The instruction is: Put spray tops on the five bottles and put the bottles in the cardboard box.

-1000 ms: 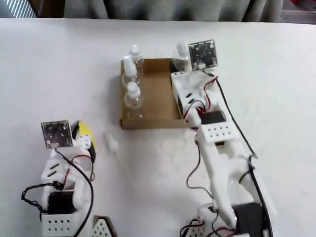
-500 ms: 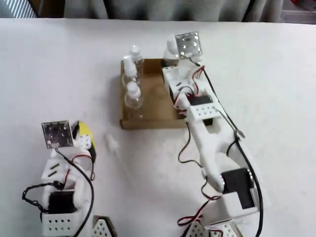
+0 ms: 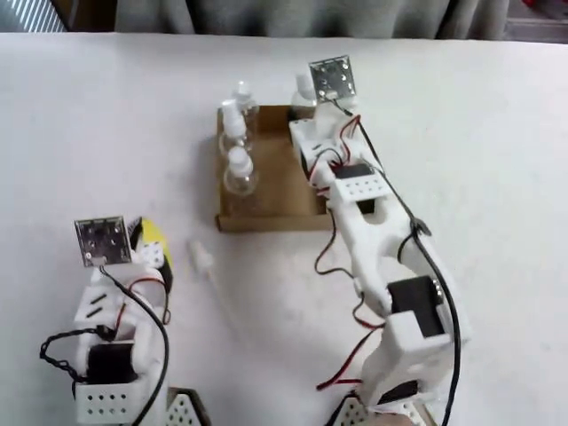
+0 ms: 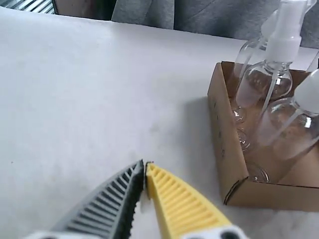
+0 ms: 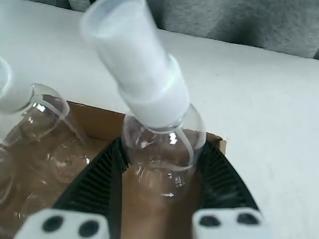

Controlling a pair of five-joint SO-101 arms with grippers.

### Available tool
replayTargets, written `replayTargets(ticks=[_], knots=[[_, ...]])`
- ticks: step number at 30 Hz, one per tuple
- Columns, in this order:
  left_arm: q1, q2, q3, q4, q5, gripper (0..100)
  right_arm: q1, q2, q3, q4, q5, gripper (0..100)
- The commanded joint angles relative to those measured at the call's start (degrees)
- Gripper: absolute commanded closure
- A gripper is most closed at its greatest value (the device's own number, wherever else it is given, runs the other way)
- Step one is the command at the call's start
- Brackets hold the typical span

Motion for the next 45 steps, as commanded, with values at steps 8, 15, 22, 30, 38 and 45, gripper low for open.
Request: replayTargets(ticks=[8,15,22,30,38,45], knots=[[-0.5,-0.7,-0.4,-1.6,-0.8,98,1.6,3.5,-6.1,-1.0,0.5,98.4],[-0.5,-0.7,-0.4,-1.6,-0.8,98,1.6,5.7,-6.1,-1.3,0.5,98.4],[-0.5,-0.7,-0.4,-1.6,-0.8,98,1.2,6.5,-6.1,-1.0,1.0,97.1],[-0.5,-0.7,-0.4,-1.6,-0.8,98,1.1,6.6,-6.1,-1.0,0.6,84.4],[-0.5,-0.7,-0.4,-1.6,-0.8,98,1.0,6.5,-6.1,-1.0,1.0,84.2],[-0.5,-0.7,-0.4,-1.6,-0.8,98,0.4,6.5,-5.8,-0.9,0.7,74.2]])
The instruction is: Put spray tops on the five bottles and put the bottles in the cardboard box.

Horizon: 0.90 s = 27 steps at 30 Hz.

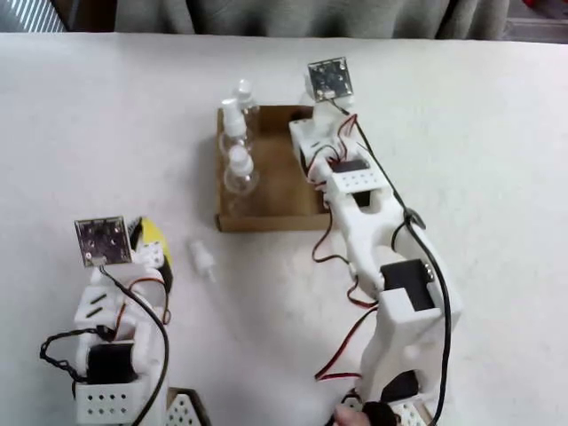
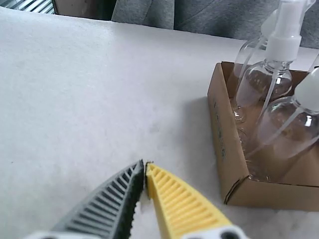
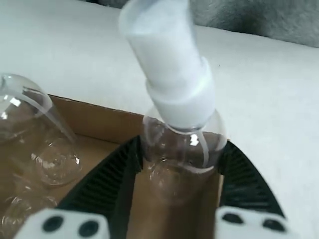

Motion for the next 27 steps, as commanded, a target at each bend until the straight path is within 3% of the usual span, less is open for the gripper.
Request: replayTargets(ticks=[1,11,16,27], knots=[[-0.5,-0.7,-0.4,-1.6,-0.8,98,-0.5,-0.4,-1.9,-0.2,0.2,72.0],[-0.5,-0.7,-0.4,-1.6,-0.8,98,-0.6,-0.7,-1.8,0.3,0.1,71.1],[-0.5,-0.7,-0.4,-1.6,-0.8,98,-0.7,-0.9,-2.3,3.1,-0.5,63.7],[-0.7,-0.7,-0.4,-1.6,-0.8,98,-0.2,-4.4,-1.9,6.2,-3.1,60.9]])
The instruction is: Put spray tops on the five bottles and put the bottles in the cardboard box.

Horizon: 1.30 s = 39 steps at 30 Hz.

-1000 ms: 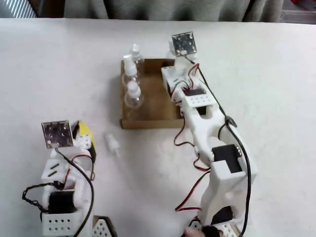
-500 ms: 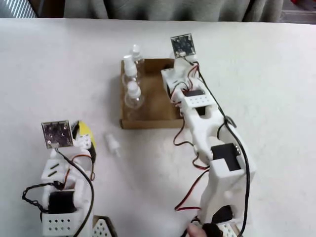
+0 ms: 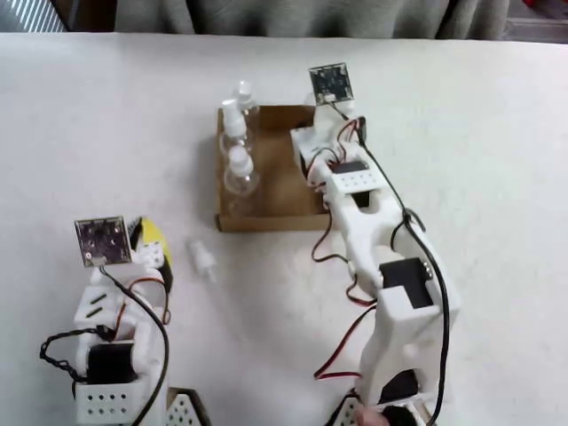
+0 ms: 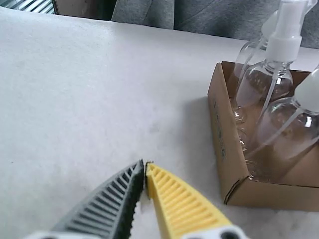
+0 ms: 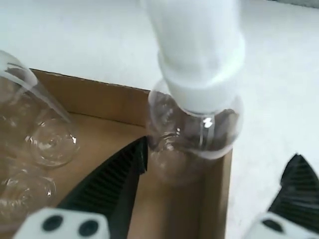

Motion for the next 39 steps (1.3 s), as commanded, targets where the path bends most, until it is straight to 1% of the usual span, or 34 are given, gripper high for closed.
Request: replayTargets(ticks=[1,2,4,12,15,17,24,30,33,36,39], knots=[[-0.7,-0.7,-0.4,-1.6,-0.8,98,0.0,-4.9,-2.0,2.1,-2.4,59.5],[-0.7,-0.7,-0.4,-1.6,-0.8,98,0.0,-5.2,-2.0,2.6,-3.6,58.1],[-0.7,-0.7,-0.4,-1.6,-0.8,98,0.0,-5.7,-2.0,3.6,-3.8,56.3],[-0.6,-0.7,0.1,-1.8,-0.8,98,0.0,-8.8,-1.9,4.5,-3.9,56.4],[-0.6,-0.7,1.1,-4.7,-0.8,98,-0.1,-11.5,-2.0,7.6,-3.9,56.4],[-0.5,-0.7,1.1,-4.9,-0.8,98,-0.3,-13.5,-2.0,10.6,-3.9,56.4],[-0.5,-0.7,1.1,-4.9,-0.8,98,0.1,-23.4,-2.0,25.6,-4.0,56.4],[-0.7,-0.7,1.1,-5.0,-0.8,98,0.0,-33.9,-2.0,44.3,-4.0,56.5],[-0.8,-0.7,1.1,-5.1,-0.8,98,0.1,-37.8,-2.0,55.3,-3.4,56.7],[-0.8,-0.7,1.1,-5.0,-0.8,98,1.4,-40.7,-2.0,65.8,-3.3,62.1],[-0.8,-0.7,1.1,-4.9,-0.8,98,3.7,-43.1,-2.0,74.6,-3.3,73.8]])
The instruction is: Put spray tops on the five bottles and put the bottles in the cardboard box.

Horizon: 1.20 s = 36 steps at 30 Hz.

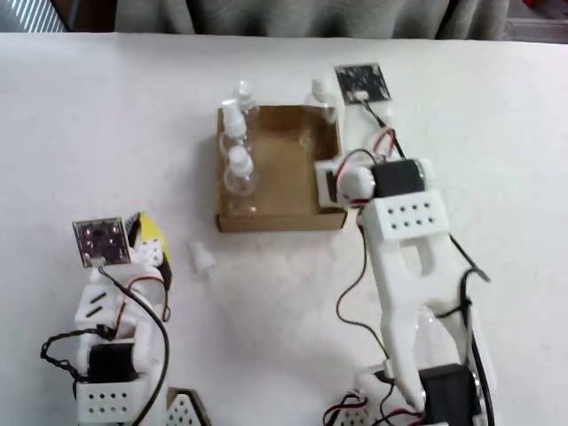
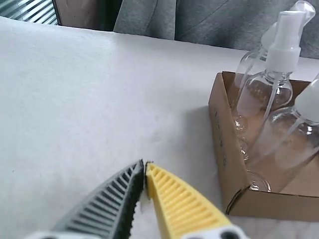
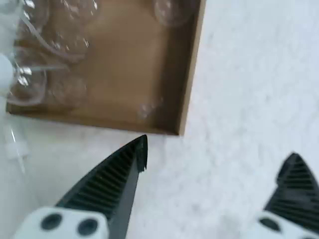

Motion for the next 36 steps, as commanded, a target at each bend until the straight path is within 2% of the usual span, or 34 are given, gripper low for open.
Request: replayTargets(ticks=[1,4,7,9,14,22,25,29,36], knots=[[-0.6,-0.7,-0.2,-1.5,-0.8,98,3.6,-4.4,-2.0,11.0,0.2,78.0],[-0.6,-0.7,-0.2,-1.5,-0.8,98,8.0,-4.7,-2.0,17.1,0.2,86.5],[-0.6,-0.7,-0.2,-1.4,-0.8,98,12.7,-5.3,-2.0,22.5,1.0,85.1],[-0.6,-0.7,-0.2,-1.4,-0.8,98,16.1,-6.3,-1.1,23.1,6.5,83.3],[-0.6,-0.7,-0.2,-1.4,-0.8,98,22.5,-11.6,8.4,23.1,26.6,81.0],[-0.6,-0.7,-0.2,-1.4,-0.8,98,34.4,-22.5,26.1,23.0,39.8,68.7],[-0.6,-0.7,-0.2,-1.4,-0.8,98,39.3,-24.7,27.0,23.0,44.7,67.8],[-0.6,-0.7,-0.2,-1.3,-0.8,98,40.5,-25.5,28.4,23.0,49.0,67.9],[-0.6,-0.7,-0.2,-1.3,-0.8,98,40.3,-24.6,29.9,22.9,51.5,68.0]])
